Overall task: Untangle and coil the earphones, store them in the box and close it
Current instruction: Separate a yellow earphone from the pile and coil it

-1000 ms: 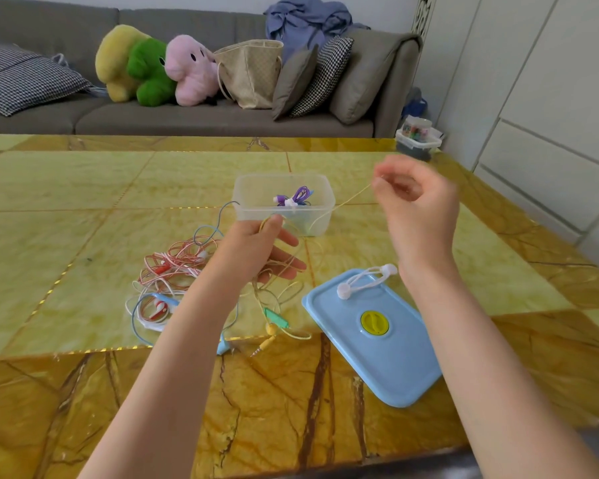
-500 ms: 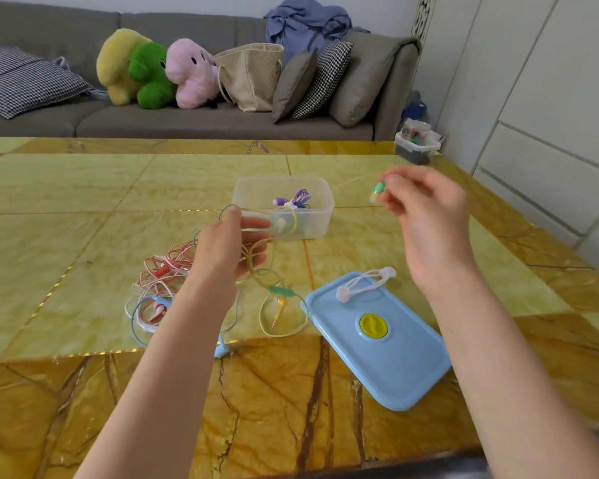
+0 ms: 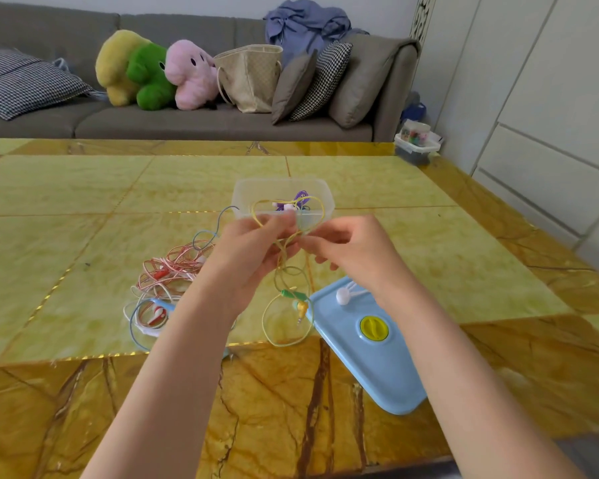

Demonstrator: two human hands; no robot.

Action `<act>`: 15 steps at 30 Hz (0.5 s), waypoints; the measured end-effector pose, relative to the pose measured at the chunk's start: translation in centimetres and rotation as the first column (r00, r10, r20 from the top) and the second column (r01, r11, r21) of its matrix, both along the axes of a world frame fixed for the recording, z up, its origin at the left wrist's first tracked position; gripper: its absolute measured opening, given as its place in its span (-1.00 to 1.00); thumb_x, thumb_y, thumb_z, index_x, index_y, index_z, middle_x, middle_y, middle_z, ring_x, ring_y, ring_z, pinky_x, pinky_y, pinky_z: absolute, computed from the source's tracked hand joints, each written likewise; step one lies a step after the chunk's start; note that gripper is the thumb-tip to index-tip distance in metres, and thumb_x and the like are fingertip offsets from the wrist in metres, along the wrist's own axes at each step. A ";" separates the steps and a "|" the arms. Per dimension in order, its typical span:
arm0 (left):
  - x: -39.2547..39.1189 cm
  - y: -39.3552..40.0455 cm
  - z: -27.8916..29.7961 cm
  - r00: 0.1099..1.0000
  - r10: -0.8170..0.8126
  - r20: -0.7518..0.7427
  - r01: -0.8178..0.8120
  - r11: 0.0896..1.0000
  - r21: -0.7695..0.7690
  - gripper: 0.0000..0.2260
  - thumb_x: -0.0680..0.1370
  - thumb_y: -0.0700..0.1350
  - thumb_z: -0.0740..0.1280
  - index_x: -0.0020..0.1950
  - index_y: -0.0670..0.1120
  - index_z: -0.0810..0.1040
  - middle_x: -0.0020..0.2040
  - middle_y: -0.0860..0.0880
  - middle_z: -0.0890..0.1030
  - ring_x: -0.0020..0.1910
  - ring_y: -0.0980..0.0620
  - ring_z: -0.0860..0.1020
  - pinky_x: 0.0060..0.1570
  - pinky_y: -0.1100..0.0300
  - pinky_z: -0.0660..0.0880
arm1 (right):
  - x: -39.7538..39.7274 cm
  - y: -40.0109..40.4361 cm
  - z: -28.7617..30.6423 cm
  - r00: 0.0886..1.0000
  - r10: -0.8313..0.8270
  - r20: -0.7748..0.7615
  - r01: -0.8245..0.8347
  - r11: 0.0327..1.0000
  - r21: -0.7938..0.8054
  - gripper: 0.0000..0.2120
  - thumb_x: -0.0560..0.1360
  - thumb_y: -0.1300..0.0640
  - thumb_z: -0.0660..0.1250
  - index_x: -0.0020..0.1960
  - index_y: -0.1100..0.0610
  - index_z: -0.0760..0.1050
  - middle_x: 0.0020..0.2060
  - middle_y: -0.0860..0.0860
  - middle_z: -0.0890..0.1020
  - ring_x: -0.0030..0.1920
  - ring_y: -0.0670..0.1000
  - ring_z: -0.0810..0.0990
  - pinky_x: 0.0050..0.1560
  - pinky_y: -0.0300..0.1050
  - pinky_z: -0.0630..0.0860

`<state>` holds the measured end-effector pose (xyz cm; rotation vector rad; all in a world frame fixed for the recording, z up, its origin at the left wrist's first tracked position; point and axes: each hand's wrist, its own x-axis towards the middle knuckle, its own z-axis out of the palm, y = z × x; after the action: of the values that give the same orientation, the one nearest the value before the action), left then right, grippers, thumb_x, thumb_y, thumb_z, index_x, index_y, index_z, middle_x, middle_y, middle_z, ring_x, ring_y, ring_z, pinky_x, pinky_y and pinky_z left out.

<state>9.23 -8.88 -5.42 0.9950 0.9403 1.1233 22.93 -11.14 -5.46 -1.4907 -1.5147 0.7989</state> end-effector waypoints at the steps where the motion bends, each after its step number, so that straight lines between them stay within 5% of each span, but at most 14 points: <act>1: 0.0 -0.1 -0.1 0.997 -0.034 -0.070 0.037 0.998 0.043 -0.88 0.52 -0.23 0.32 -0.22 -0.17 0.56 -0.38 0.01 0.62 -0.36 0.14 0.58 -0.20 0.36 0.57 | -0.1 0.0 -0.1 1.000 -0.006 -0.016 0.006 1.000 0.003 -0.93 0.42 0.15 0.44 -0.22 0.14 0.63 -0.39 -0.03 0.62 -0.42 -0.16 0.54 -0.35 -0.34 0.38; 5: -0.2 -0.2 -0.4 0.978 -0.017 -0.210 0.033 0.997 0.071 -0.89 0.48 -0.29 0.36 -0.25 -0.18 0.57 -0.43 0.00 0.58 -0.43 0.16 0.54 -0.30 0.38 0.54 | -0.1 -0.2 0.4 0.995 0.016 -0.094 -0.020 0.999 -0.043 -0.89 0.44 0.25 0.38 -0.26 0.16 0.58 -0.43 -0.01 0.59 -0.47 -0.15 0.51 -0.43 -0.38 0.35; 8: -0.7 0.1 -0.8 0.972 0.013 -0.235 -0.003 0.999 0.044 -0.89 0.48 -0.30 0.37 -0.26 -0.21 0.57 -0.46 0.00 0.57 -0.51 0.15 0.51 -0.38 0.38 0.51 | 0.2 -0.2 0.9 0.954 -0.026 -0.298 0.007 0.998 -0.063 -0.85 0.47 0.32 0.32 -0.26 0.18 0.53 -0.43 0.02 0.56 -0.43 -0.11 0.49 -0.44 -0.35 0.38; 11: -1.3 0.3 -0.8 0.972 0.062 -0.228 -0.062 0.998 0.004 -0.87 0.51 -0.29 0.34 -0.25 -0.24 0.54 -0.48 -0.02 0.55 -0.55 0.16 0.50 -0.44 0.38 0.50 | 1.4 -0.1 1.8 0.744 -0.127 -0.656 0.069 0.991 -0.114 -0.81 0.49 0.34 0.24 -0.28 0.20 0.48 -0.42 0.04 0.57 -0.35 -0.05 0.49 -0.31 -0.29 0.40; 13: -1.4 0.5 -0.6 0.981 0.120 -0.150 -0.129 0.991 -0.048 -0.87 0.54 -0.31 0.27 -0.21 -0.24 0.48 -0.42 -0.08 0.51 -0.58 0.16 0.49 -0.51 0.37 0.47 | 1.9 -0.3 2.1 0.526 -0.116 -0.843 -0.034 0.987 -0.157 -0.80 0.51 0.28 0.17 -0.29 0.17 0.41 -0.41 0.03 0.56 -0.25 -0.01 0.53 -0.12 -0.17 0.44; 15: -1.2 0.7 -0.6 0.973 0.205 -0.109 -0.218 0.969 -0.119 -0.84 0.55 -0.30 0.20 -0.23 -0.22 0.42 -0.37 -0.11 0.47 -0.62 0.14 0.47 -0.57 0.36 0.45 | 1.9 -0.7 2.3 0.387 -0.041 -0.921 -0.165 0.980 -0.114 -0.80 0.50 0.23 0.15 -0.31 0.14 0.32 -0.49 0.00 0.43 -0.35 -0.01 0.46 -0.12 -0.15 0.48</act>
<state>8.02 -8.21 -6.04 0.8628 1.2043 1.1825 24.81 -11.79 -3.11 -0.7680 -0.5989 1.5320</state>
